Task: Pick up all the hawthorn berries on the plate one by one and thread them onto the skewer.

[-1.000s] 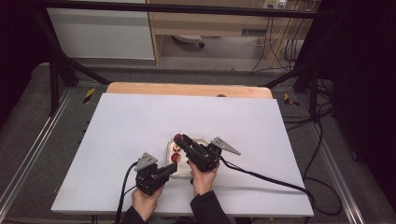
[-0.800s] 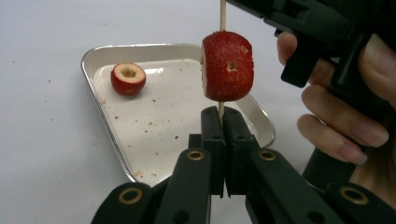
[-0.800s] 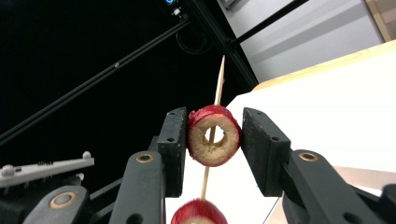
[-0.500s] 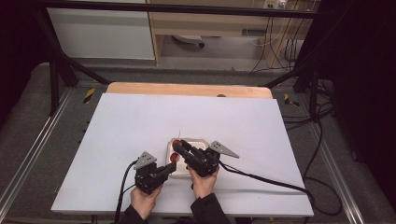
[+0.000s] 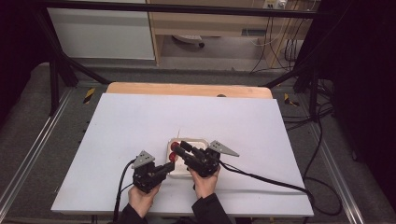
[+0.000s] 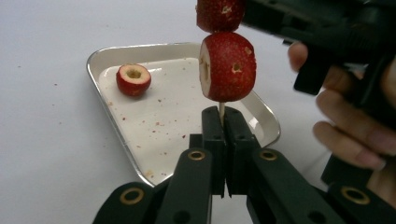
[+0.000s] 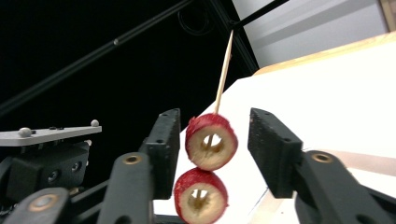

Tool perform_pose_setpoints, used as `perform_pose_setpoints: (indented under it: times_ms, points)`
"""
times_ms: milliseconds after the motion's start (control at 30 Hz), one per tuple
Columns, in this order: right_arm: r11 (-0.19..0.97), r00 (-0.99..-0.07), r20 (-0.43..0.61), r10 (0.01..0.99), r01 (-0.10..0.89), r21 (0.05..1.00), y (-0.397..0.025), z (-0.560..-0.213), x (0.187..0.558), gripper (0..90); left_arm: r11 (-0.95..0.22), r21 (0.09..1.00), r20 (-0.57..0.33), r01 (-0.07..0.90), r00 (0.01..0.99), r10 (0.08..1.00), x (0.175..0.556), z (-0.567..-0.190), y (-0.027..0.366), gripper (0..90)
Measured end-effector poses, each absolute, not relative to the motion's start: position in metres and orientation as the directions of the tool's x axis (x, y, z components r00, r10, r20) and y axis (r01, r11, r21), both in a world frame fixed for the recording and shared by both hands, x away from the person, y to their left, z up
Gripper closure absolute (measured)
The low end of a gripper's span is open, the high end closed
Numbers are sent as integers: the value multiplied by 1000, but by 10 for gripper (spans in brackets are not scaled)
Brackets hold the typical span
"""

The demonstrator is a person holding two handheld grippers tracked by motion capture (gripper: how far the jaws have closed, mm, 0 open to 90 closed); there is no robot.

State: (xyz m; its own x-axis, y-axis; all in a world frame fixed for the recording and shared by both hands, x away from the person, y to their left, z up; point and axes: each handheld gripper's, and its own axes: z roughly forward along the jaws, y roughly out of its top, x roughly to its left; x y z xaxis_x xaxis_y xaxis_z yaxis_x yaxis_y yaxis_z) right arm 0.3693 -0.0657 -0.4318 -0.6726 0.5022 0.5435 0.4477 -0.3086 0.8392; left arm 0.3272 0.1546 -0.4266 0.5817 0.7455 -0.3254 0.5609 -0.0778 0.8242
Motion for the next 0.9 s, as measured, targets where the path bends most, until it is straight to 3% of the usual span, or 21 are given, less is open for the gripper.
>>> perform_pose_setpoints:
  times_ms: [233,567,900]
  points:
    - [-149,-701,424,573,419,895,-83,-412,372,386,-143,837,-266,528,622,736,329,-426,165,884]
    - [165,-709,272,651,482,861,-106,-405,386,165,-247,829,-178,501,656,734,332,-421,190,883]
    - [342,-719,221,659,548,764,-108,-399,403,106,-367,807,-67,463,689,722,332,-419,219,882]
